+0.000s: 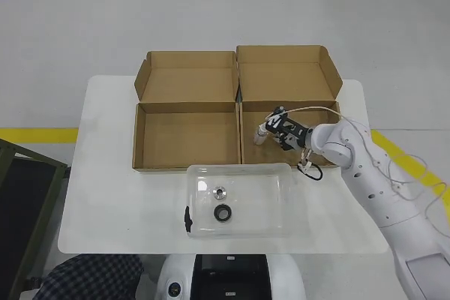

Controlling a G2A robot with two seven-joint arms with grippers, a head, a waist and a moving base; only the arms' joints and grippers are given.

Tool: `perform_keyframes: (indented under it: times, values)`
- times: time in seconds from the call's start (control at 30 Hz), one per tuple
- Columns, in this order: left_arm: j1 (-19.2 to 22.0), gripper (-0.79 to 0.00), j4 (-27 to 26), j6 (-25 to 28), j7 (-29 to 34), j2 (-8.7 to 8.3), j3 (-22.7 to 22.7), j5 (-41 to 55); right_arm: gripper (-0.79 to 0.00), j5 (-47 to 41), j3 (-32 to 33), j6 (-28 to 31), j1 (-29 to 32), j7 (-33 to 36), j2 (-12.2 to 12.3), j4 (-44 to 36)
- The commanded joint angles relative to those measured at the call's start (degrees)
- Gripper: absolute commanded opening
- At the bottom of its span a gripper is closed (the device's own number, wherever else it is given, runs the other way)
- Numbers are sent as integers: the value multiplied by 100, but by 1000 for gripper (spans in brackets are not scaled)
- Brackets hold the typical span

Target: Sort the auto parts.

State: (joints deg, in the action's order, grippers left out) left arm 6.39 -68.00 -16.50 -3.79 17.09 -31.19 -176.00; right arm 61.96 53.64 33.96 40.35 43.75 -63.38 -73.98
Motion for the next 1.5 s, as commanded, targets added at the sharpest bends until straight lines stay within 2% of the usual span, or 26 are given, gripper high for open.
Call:
perform_keyframes:
  times: [0.0, 0.07, 0.4, 0.77, 1.0, 1.23, 1.47]
  values:
    - [0, 0, 0, 0, 0, 0, 0, 0, -591, -10, 14, -7, 4, -14, 0, -43]
    - [0, 0, 0, 0, 0, 0, 0, 0, -539, -1, 63, -1, 37, -22, 15, -135]
    - [0, 0, 0, 0, 0, 0, 0, 0, -428, 10, 629, 91, 527, -42, 198, -1050]
    - [0, 0, 0, 0, 0, 0, 0, 0, -409, 356, 1592, 128, 1617, 64, 480, -3009]
    - [0, 0, 0, 0, 0, 0, 0, 0, -400, 500, 1921, 318, 2381, -122, 586, -4091]
    - [0, 0, 0, 0, 0, 0, 0, 0, -394, 719, 1877, 559, 2982, -491, 634, -4620]
    - [0, 0, 0, 0, 0, 0, 0, 0, -394, 1074, 1547, 892, 3141, -724, 643, -4823]
